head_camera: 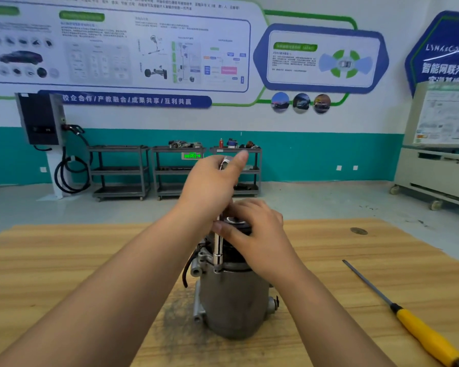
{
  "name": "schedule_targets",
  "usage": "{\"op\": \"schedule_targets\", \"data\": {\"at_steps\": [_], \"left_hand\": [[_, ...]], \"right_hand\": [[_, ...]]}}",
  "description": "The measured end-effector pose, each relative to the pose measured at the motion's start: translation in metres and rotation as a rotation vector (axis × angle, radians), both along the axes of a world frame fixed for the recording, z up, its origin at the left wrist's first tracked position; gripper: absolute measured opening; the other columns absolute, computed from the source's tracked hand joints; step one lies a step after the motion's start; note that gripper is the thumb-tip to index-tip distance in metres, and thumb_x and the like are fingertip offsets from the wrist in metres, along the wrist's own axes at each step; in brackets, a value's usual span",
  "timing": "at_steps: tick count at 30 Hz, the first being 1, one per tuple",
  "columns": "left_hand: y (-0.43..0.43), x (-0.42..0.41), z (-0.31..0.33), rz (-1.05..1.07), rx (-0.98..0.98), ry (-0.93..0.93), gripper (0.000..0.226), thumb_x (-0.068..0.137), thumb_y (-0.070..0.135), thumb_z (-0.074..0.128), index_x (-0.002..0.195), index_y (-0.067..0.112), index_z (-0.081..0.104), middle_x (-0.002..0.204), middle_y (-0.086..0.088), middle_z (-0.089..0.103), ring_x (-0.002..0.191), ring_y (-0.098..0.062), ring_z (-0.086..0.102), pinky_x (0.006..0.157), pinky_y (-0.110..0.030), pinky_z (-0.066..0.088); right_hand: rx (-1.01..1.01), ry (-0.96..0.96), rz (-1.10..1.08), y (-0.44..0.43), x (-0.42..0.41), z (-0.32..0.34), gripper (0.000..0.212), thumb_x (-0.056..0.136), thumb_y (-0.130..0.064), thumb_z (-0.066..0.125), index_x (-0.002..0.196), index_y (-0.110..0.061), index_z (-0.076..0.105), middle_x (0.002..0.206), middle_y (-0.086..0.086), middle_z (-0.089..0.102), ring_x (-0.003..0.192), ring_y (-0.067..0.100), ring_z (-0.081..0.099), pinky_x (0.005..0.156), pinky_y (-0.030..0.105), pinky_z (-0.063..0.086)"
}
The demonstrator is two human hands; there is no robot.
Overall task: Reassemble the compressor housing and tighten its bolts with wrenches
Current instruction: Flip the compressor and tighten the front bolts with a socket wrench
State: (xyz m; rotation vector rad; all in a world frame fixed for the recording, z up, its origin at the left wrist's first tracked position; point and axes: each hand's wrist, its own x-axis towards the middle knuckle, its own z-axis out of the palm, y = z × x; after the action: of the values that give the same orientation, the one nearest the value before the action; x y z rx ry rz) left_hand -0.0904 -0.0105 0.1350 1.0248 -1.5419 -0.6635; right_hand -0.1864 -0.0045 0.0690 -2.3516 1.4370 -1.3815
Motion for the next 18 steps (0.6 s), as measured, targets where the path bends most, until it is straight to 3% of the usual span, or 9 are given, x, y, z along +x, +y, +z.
{"op": "schedule_targets", "data": {"at_steps": [3,5,9,11,13,16,18], "left_hand": [[-0.006,0.005,-0.001,-0.116,0.033,0.061,0.029,0.099,0.035,0.043,0.092,0.012,0.061,0.052,0.006,0.035,0.046,-0.012,0.033,0.053,-0.028,0.035],[-0.009,0.008,0.001,-0.281,0.086,0.085,0.031,0.101,0.034,0.038,0.102,0.013,0.061,0.049,0.008,0.029,0.042,-0.007,0.026,0.043,-0.021,0.027],[-0.009,0.02,0.01,-0.58,0.237,-0.017,0.042,0.101,0.036,0.032,0.112,0.008,0.061,0.055,0.006,0.026,0.046,-0.006,0.023,0.043,-0.016,0.028],[-0.006,0.022,0.015,-0.617,0.279,-0.049,0.042,0.1,0.037,0.031,0.11,0.01,0.061,0.057,0.005,0.027,0.048,-0.007,0.026,0.047,-0.016,0.031],[-0.001,0.015,0.014,-0.492,0.262,-0.03,0.041,0.1,0.039,0.033,0.103,0.012,0.063,0.058,0.006,0.034,0.05,-0.006,0.033,0.05,-0.018,0.036],[0.007,-0.002,0.006,-0.072,0.111,-0.004,0.036,0.097,0.042,0.042,0.1,0.013,0.062,0.067,0.002,0.05,0.064,-0.014,0.05,0.069,-0.033,0.05],[0.01,-0.01,0.001,0.097,0.026,-0.015,0.032,0.096,0.044,0.043,0.092,0.019,0.061,0.072,0.001,0.053,0.071,-0.017,0.053,0.078,-0.038,0.049]], "right_hand": [[0.097,-0.076,0.069,0.0,0.002,0.002,0.016,0.088,-0.035,0.058,0.096,-0.026,0.068,0.101,-0.009,0.067,0.109,0.018,0.05,0.096,0.045,0.036],[0.18,-0.127,0.101,0.001,0.002,0.004,0.016,0.088,-0.033,0.058,0.096,-0.026,0.07,0.099,-0.006,0.068,0.111,0.023,0.05,0.096,0.047,0.038],[0.278,-0.233,0.181,0.001,-0.002,0.007,0.013,0.087,-0.026,0.063,0.095,-0.021,0.073,0.095,-0.003,0.071,0.109,0.023,0.055,0.098,0.046,0.039],[0.321,-0.256,0.185,0.0,-0.004,0.008,0.014,0.086,-0.026,0.065,0.093,-0.018,0.074,0.095,-0.001,0.072,0.108,0.024,0.057,0.098,0.047,0.041],[0.344,-0.286,0.19,0.0,-0.003,0.008,0.014,0.085,-0.025,0.066,0.093,-0.016,0.074,0.097,0.001,0.072,0.106,0.024,0.059,0.097,0.047,0.042],[0.298,-0.292,0.165,0.002,0.002,0.007,0.008,0.085,-0.024,0.065,0.083,-0.024,0.072,0.093,-0.001,0.072,0.103,0.024,0.059,0.094,0.046,0.043],[0.26,-0.285,0.145,0.002,0.003,0.005,0.012,0.084,-0.021,0.063,0.075,-0.027,0.069,0.088,0.0,0.072,0.101,0.027,0.058,0.091,0.047,0.044]]}}
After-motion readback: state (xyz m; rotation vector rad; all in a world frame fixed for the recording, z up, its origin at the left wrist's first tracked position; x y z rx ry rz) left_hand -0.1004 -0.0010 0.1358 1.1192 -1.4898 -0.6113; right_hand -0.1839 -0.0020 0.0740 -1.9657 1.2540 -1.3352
